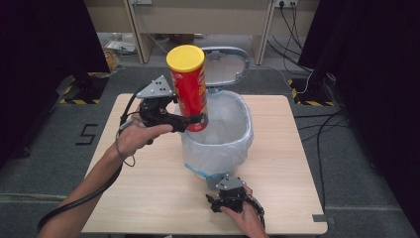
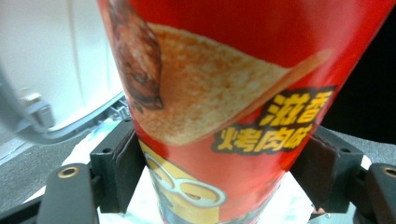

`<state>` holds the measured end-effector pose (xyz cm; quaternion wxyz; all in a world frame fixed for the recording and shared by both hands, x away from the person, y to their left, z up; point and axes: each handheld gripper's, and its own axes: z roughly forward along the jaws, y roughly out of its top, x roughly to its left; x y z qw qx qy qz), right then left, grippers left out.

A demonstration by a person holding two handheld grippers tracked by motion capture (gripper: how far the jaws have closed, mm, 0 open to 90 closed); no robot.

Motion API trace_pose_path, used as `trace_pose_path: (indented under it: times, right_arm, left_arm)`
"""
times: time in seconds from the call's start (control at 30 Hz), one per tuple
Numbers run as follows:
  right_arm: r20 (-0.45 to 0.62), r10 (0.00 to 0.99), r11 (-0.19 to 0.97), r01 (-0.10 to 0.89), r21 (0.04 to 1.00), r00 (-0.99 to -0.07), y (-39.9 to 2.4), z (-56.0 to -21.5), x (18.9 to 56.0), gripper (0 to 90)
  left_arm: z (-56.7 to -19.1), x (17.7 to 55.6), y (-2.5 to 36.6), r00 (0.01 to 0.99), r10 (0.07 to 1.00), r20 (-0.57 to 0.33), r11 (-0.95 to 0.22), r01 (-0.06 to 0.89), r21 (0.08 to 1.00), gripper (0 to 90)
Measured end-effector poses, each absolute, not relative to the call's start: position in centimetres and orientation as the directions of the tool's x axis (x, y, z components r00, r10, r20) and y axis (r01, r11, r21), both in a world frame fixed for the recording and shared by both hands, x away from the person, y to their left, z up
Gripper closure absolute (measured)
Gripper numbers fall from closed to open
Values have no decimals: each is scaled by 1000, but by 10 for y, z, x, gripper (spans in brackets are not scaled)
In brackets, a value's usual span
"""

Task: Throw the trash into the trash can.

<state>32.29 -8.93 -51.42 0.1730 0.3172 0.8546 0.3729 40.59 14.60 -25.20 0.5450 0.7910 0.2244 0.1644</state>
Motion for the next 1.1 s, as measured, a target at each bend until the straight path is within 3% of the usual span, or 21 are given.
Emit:
trace_pose_path:
  times: [0.7, 1.1]
  right_arm:
    - [-53, 670, 517, 415, 748, -740, -90, -514, 323, 191]
    - [-56, 668, 520, 411, 749, -742, -90, -514, 324, 190]
  left_arm:
    - [-287, 422, 122, 870, 493, 23, -461, 239, 855, 229]
    - [-283, 421, 130, 841, 538, 55, -437, 222, 872, 201]
